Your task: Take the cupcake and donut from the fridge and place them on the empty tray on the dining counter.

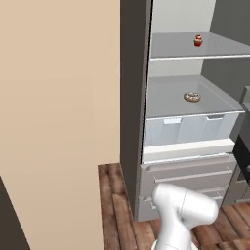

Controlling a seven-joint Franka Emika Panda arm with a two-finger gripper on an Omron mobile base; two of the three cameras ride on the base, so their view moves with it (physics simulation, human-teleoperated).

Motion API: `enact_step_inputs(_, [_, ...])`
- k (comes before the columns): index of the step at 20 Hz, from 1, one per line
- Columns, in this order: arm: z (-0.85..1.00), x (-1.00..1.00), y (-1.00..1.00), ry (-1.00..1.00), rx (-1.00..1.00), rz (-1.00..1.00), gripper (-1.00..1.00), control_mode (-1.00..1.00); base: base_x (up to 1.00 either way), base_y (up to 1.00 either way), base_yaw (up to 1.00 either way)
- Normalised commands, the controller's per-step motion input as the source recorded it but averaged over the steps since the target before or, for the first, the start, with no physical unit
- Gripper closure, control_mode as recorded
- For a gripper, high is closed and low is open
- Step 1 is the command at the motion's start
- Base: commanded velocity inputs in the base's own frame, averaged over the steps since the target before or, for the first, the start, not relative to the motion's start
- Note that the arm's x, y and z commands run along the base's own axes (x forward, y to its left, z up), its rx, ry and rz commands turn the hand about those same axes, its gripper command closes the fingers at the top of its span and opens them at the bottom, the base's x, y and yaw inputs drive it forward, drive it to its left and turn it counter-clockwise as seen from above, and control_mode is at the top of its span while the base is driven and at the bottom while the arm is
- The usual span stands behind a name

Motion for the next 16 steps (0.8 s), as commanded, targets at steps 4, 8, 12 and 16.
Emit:
enact_step_inputs(4, [0.00, 0.69, 0.06, 0.00, -0.06, -0.19, -1.00, -1.00, 0.00, 0.00, 0.00])
enact_step_inputs(8, [0.00, 0.83, 0.00, 0.12, -0.15, -0.31, -1.00, -1.00, 0.00, 0.00, 0.00])
enact_step_inputs(12, [0.00, 0.59, -0.35, 0.21, -0.23, -0.32, -1.00, -1.00, 0.00, 0.00, 0.00])
enact_step_inputs(16, [0.00, 0.11, -0.98, 0.22, -0.15, -0.10, -1.00, -1.00, 0.00, 0.00, 0.00])
